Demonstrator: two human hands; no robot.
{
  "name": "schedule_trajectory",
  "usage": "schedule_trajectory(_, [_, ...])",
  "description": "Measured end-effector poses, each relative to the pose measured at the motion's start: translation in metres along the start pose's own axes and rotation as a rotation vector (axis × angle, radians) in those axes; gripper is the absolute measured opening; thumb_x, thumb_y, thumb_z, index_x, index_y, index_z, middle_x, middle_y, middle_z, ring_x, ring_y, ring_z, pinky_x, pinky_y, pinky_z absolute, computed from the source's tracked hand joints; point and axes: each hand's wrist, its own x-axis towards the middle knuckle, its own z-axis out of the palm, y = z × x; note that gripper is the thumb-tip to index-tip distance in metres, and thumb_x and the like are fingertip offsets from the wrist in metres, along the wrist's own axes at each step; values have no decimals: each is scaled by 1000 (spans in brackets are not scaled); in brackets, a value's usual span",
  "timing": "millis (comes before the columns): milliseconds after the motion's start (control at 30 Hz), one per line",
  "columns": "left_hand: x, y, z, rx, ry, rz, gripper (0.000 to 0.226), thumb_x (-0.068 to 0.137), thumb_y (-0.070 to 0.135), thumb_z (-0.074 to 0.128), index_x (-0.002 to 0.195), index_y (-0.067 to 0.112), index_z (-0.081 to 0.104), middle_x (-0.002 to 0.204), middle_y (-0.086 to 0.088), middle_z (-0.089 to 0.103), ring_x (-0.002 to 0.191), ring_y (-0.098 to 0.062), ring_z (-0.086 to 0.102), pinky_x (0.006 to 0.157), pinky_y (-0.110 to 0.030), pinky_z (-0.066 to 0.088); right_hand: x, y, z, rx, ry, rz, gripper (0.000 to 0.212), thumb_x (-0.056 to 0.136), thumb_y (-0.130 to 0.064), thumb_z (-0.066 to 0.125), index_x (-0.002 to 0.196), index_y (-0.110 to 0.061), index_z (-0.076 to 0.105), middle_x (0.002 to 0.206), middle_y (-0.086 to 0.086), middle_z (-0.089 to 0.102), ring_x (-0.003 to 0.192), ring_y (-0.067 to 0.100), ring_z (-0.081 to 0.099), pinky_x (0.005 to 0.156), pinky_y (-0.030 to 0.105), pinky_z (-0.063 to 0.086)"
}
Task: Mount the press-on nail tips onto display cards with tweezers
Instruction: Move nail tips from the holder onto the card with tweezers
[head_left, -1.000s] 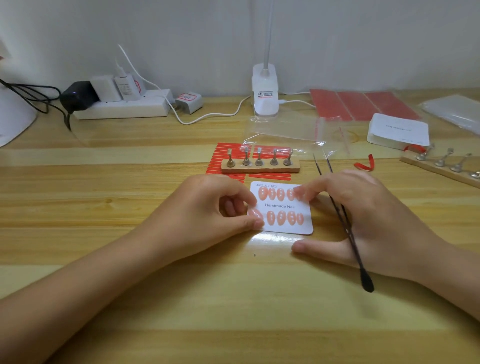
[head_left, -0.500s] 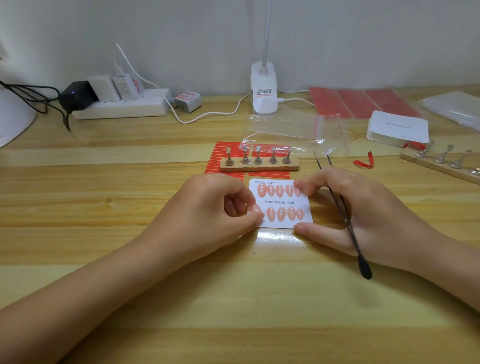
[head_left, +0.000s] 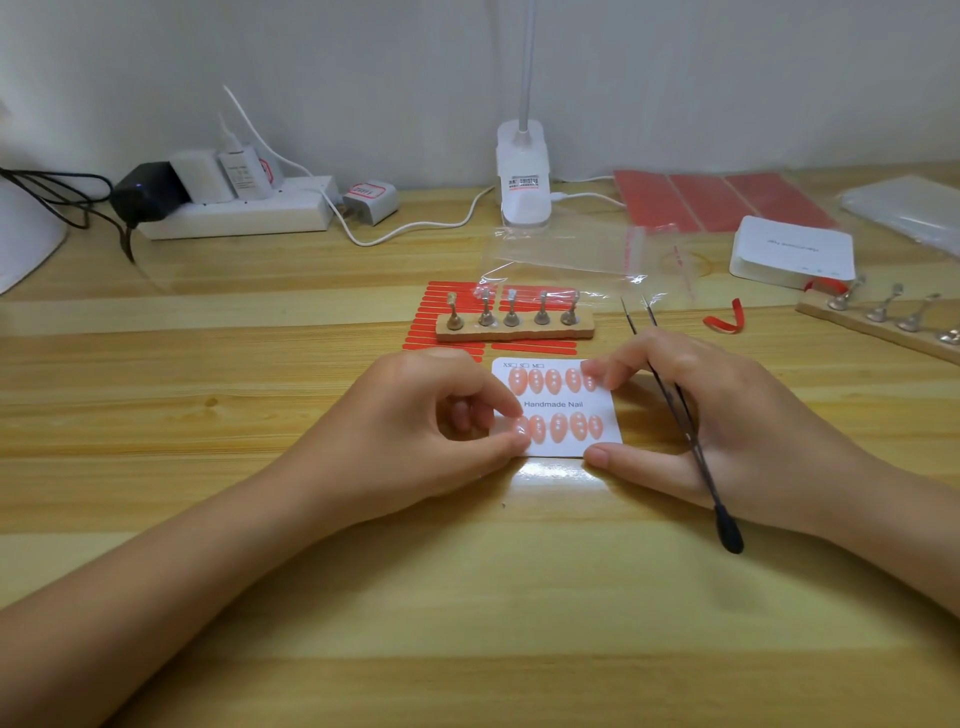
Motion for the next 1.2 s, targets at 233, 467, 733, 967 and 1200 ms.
schedule_trajectory(233, [1,0,0,5,10,-2,10,71,23,74,80,20,73,68,5,61,63,-6,54,59,-11,41,0,1,0,9,-10,9,34,64,-63,57,87,-44,42,103,-3,65,98,19,61,84,41,49])
schedule_trajectory(467, [1,0,1,-3,14,-5,9,73,21,71,82,23,73,69,7,62,64,-5,55,59,-10,41,0,0,0,7,-12,12,34,64,-63,57,87,-44,42,103,-3,66,98,18,62,84,40,49])
schedule_trajectory(733, [4,-2,-1,-69,2,-102,11,66,26,79,74,30,74,66,9,64,57,1,51,54,-8,36,0,0,-1,-8,-8,-3,34,64,-65,55,87,-43,42,102,-3,66,96,20,61,83,41,49])
schedule_trajectory(967, [0,-2,-4,-111,-8,-97,26,61,37,77,84,31,67,69,10,64,61,0,57,56,-6,39,0,1,0,-17,18,-18,37,63,-65,56,90,-42,43,99,-3,66,95,20,60,82,41,48])
schedule_trajectory(1200, [-7,-1,-4,16,79,-51,37,70,61,68,74,27,53,66,8,57,64,-9,53,56,-12,39,-3,1,-1,-51,141,-101,49,62,-50,75,95,-25,51,89,2,68,86,26,63,88,49,46])
